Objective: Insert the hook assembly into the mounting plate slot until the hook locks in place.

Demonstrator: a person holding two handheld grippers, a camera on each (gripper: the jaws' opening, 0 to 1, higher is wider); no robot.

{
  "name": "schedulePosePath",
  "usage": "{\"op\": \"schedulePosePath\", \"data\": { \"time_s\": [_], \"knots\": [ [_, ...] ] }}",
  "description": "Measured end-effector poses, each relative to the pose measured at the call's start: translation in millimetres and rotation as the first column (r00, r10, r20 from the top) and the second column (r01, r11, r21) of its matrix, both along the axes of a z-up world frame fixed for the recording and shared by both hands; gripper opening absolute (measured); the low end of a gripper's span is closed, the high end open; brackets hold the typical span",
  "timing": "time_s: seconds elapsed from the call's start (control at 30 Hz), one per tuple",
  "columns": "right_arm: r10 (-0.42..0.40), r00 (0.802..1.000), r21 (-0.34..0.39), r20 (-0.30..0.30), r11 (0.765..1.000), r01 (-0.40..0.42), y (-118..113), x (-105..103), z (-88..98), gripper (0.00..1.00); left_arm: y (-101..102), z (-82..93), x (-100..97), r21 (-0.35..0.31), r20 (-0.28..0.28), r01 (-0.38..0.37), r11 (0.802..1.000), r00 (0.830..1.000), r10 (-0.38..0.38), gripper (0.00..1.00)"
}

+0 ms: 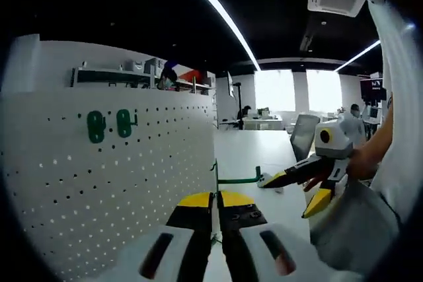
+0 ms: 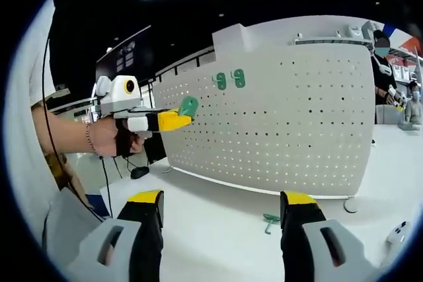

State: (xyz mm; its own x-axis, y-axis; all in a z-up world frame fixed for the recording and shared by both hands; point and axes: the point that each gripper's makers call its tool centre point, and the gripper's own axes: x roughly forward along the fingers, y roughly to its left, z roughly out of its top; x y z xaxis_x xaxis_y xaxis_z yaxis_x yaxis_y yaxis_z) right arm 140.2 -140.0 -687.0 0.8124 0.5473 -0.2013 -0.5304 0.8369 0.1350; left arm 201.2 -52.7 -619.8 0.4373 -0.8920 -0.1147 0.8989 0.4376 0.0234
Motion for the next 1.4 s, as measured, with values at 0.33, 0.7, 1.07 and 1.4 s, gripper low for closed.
{"op": "schedulePosePath", "data": {
  "time_s": [0.33, 0.7, 1.07, 1.4],
  "knots": [
    [0.007, 1.000, -0.002, 0.001, 1.000, -0.007, 3, 0, 1.4, 0.69, 6, 7.0, -3.8, -0.035, -0.005, -0.034, 0.999, 0.999, 0.034, 0.03],
    [0.013, 0.994, 0.116, 0.107, 0.993, -0.025, 6, -2, 30.7, 0.68, 4, 1.5, -5.1, -0.023, -0.014, -0.034, 0.999, 0.999, 0.034, 0.03],
    [0.041, 0.978, 0.160, 0.206, 0.984, -0.075, 18, -5, 56.8, 0.68, 5, -0.4, -5.1, -0.025, -0.021, -0.044, 0.999, 0.999, 0.044, 0.03],
    [0.084, 0.974, 0.174, 0.209, 0.977, -0.121, 34, 0, 60.6, 0.59, 7, -1.6, -6.3, -0.030, -0.023, -0.054, 0.998, 0.998, 0.053, 0.03]
  ]
}}
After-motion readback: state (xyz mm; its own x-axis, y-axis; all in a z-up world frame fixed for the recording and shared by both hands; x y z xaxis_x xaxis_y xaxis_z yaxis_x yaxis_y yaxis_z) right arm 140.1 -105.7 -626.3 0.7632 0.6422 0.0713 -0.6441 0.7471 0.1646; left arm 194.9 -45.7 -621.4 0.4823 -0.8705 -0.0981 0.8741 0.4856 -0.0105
